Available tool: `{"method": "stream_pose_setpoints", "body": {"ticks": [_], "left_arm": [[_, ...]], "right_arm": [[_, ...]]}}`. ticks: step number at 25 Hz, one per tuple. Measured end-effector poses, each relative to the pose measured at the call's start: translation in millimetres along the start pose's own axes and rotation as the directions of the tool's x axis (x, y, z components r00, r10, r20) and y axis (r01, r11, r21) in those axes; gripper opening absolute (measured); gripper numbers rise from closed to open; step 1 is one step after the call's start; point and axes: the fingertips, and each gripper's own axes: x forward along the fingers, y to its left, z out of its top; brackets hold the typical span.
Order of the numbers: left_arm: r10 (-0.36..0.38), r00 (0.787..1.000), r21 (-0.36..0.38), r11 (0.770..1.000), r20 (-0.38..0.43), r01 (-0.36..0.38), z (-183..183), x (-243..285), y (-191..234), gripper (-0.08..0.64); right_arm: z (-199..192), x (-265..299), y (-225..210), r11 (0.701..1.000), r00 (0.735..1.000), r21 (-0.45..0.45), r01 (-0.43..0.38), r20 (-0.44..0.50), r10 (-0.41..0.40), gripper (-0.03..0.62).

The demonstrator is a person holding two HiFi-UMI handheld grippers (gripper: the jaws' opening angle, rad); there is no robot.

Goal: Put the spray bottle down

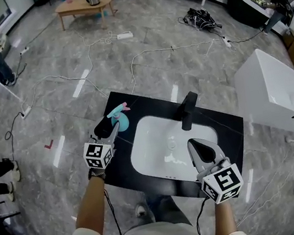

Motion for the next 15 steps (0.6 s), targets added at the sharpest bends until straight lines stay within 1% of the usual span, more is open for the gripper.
{"method": "stream_pose_setpoints", "body": {"ticks": [3, 7, 11, 15], "left_arm": [[0.014, 1.0, 0.005, 1.0, 0.002, -0.014, 6.6, -16.2, -2.6, 0.206], [0.014, 1.0, 0.012, 1.0, 0.023, -0.014, 23.3, -39.7, -7.9, 0.191], [0.019, 0.999, 0.043, 0.999, 0.03, -0.02, 41.9, -64.9, -20.4, 0.145], [0.043, 0.999, 0.046, 0.998, 0.018, -0.044, 55.2, -91.7, -33.5, 0.089]], "right_arm": [[5.6, -5.8, 5.6, 1.0, 1.0, -0.009, 0.0, 0.018, 0.0, 0.006], [15.2, -12.1, 17.0, 1.0, 0.999, -0.025, 0.001, 0.046, 0.001, 0.006], [23.6, -25.1, 29.9, 1.0, 0.997, -0.027, 0.006, 0.074, -0.004, 0.006], [29.5, -37.0, 44.2, 1.0, 0.995, -0.026, 0.01, 0.098, -0.008, 0.006]]}}
